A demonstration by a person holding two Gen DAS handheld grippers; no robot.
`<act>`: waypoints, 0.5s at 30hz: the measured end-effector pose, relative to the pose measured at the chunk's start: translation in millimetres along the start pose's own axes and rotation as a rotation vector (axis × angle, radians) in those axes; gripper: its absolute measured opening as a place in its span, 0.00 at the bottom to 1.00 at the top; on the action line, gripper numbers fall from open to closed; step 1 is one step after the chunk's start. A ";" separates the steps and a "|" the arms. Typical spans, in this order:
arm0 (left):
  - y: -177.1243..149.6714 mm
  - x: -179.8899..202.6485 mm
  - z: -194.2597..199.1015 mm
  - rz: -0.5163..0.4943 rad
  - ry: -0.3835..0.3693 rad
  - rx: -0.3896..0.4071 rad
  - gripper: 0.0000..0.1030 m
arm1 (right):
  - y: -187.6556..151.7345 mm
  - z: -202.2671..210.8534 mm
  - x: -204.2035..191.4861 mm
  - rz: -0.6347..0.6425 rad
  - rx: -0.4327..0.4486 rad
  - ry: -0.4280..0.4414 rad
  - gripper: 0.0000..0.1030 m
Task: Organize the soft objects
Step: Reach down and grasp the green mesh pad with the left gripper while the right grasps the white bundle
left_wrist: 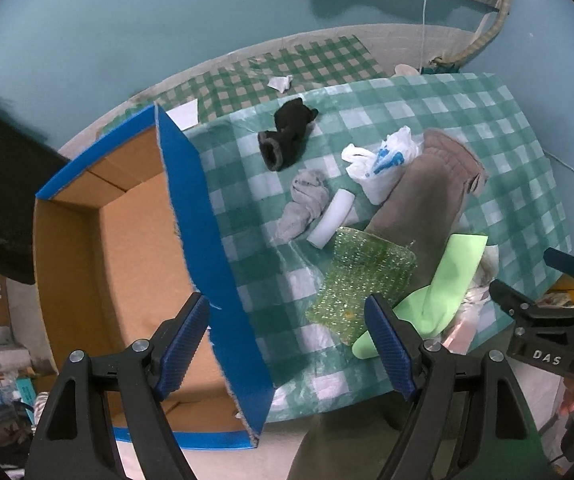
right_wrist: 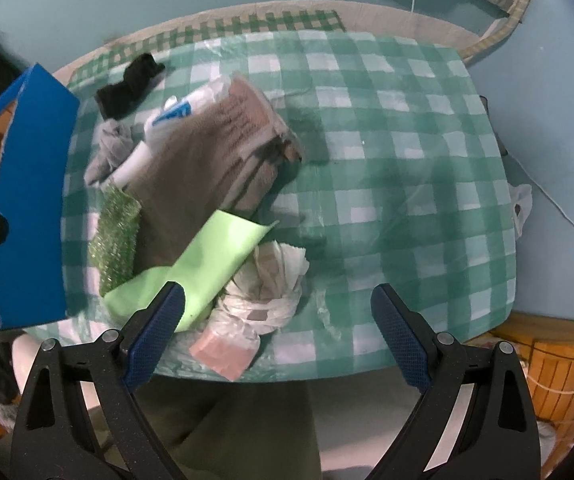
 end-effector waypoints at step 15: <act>-9.4 19.5 -30.3 -0.030 0.010 -0.044 0.79 | -20.6 -40.2 -5.3 0.047 -0.107 -0.004 0.92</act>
Point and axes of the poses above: each gripper's, at about its wrist camera, not at the fingertips, and z roughly against the way its jaws point, x to its right, y to its top, the point moved 9 cm from there along -z, roughly the way its jaws point, and after that the axes turned 2 degrees about x, right-handed, at the moved point
